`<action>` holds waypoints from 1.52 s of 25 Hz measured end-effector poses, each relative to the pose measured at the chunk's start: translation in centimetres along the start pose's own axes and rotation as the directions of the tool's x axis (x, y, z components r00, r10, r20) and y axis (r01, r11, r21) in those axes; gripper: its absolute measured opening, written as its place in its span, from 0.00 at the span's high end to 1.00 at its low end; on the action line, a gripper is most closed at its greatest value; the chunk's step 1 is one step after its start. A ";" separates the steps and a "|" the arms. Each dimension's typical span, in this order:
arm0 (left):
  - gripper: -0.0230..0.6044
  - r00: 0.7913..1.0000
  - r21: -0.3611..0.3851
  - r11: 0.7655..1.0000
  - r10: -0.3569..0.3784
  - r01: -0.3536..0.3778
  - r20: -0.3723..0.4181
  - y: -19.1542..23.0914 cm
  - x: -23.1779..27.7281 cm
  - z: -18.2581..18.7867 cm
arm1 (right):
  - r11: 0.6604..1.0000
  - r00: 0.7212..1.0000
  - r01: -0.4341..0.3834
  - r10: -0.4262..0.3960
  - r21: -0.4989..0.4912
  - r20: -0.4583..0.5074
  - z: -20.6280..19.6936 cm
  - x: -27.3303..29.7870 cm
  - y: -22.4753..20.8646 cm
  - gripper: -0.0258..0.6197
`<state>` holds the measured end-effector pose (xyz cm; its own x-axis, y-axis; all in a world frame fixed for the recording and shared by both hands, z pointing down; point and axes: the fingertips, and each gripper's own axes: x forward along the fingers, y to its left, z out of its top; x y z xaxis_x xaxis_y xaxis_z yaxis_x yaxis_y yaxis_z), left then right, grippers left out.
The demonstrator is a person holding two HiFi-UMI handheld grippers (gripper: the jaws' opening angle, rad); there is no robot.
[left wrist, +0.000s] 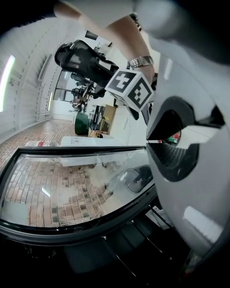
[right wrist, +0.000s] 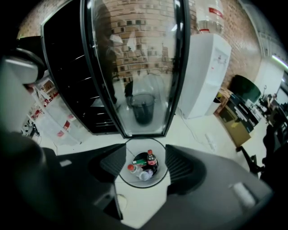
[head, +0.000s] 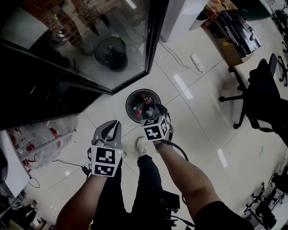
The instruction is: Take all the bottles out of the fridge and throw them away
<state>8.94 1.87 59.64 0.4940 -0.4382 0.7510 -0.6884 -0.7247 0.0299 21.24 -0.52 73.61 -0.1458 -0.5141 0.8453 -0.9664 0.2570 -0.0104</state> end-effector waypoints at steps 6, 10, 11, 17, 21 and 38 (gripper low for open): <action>0.96 1.000 0.001 1.000 -0.002 0.002 0.002 -0.4 -0.1 0.3 | 1.000 1.000 -0.017 0.018 0.011 -0.015 -1.2 -0.7 0.5 0.54; 0.96 1.000 -0.003 1.000 0.001 -0.001 0.006 -0.7 -0.6 0.7 | 1.000 1.000 -0.027 0.027 0.011 -0.015 -1.3 -1.8 0.8 0.54; 0.96 1.000 -0.005 1.000 0.002 -0.002 0.008 -0.7 -0.8 0.9 | 1.000 0.999 -0.030 0.030 0.010 -0.012 -1.2 -2.2 0.9 0.54; 0.96 0.999 -0.021 0.999 0.034 -0.033 0.031 -0.3 -2.8 2.3 | 0.998 0.998 -0.059 0.059 -0.014 0.023 0.3 -5.5 1.9 0.54; 0.96 0.997 -0.038 0.997 0.064 -0.063 0.048 -0.2 -5.0 3.4 | 0.994 0.994 -0.092 0.095 -0.055 0.057 2.1 -8.9 3.0 0.59; 0.96 0.922 -0.191 0.934 0.338 -0.303 0.190 4.2 -23.7 7.2 | 0.889 0.909 -0.237 0.345 -0.392 0.233 16.6 -27.4 15.5 0.66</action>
<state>-1.79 5.38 37.24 0.3235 -0.7502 0.5767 -0.8940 -0.4420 -0.0736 6.72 3.99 41.42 -0.5151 -0.5694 0.6406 -0.7417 0.6708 -0.0001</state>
